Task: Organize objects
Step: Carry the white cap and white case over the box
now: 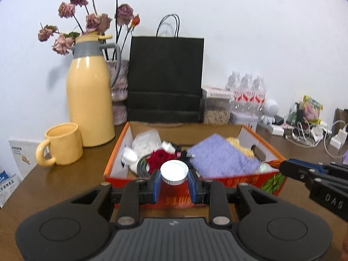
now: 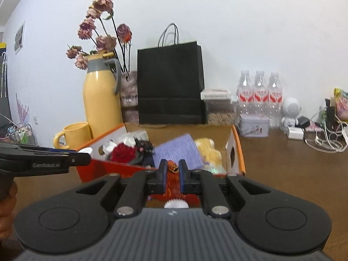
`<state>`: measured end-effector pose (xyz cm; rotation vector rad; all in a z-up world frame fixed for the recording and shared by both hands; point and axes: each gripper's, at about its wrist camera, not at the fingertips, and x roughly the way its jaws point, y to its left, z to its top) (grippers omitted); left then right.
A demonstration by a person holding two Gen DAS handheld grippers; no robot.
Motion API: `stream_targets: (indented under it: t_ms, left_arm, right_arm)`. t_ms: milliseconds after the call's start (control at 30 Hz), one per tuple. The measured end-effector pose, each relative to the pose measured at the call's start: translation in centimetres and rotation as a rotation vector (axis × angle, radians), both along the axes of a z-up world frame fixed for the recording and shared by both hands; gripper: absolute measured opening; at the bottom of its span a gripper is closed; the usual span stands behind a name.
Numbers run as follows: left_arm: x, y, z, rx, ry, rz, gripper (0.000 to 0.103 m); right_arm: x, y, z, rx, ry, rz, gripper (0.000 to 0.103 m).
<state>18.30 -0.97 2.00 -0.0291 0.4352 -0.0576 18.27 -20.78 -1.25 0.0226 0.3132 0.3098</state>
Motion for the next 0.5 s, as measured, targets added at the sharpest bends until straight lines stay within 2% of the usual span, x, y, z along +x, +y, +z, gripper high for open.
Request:
stream_targets:
  t_ms: [500]
  left_arm:
    - [4.3, -0.3, 1.7, -0.023, -0.042, 0.050, 0.025]
  right_arm:
    - [3.6, 2.8, 2.5, -0.023, -0.075, 0.032, 0.011]
